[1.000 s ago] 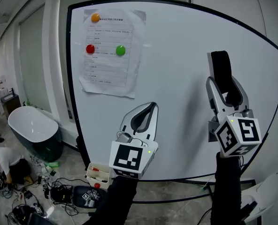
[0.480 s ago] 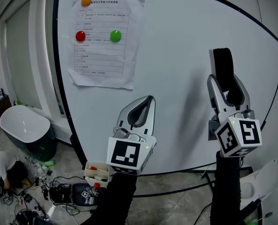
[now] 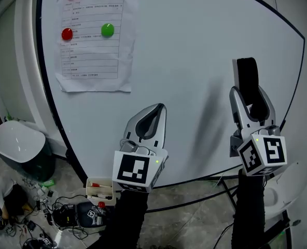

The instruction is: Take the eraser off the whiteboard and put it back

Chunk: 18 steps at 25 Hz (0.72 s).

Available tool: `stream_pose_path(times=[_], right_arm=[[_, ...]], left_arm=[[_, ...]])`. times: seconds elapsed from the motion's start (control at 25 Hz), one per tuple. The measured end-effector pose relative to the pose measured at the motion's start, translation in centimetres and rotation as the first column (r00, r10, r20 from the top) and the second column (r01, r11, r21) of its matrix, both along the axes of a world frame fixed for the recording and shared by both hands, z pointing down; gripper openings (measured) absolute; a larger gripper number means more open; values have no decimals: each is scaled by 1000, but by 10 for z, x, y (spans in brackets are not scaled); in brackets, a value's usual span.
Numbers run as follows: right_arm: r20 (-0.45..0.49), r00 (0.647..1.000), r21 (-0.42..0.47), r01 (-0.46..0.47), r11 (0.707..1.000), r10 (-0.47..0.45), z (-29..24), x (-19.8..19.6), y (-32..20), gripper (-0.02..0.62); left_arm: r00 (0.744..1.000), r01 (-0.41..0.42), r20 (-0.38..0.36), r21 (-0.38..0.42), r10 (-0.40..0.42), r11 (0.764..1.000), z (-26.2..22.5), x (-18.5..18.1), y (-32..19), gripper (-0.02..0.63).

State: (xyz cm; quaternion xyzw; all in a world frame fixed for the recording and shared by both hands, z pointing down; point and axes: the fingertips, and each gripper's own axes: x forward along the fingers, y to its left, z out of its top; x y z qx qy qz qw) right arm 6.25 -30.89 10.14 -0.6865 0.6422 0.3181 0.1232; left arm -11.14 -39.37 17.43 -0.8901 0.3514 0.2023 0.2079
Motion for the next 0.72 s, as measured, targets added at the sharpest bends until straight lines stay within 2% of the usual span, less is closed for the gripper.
stream_pose_path(times=[0.2,0.4,0.56,0.72], right_arm=[[18,999,-7,-27,1000,28,14,35,15,272],[25,999,-18,-30,999,30,16,78,27,272],[17,999,-26,-36,999,36,10,120,44,272],[10,999,-29,-30,999,30,5,168,64,272]], left_arm=[[1000,-16,19,-12,16,1000,10,25,6,6],[1000,-18,7,-7,18,1000,6,61,22,6],[999,-35,4,-25,35,999,6,106,39,6],[999,-38,1,-9,38,999,-1,159,65,6]])
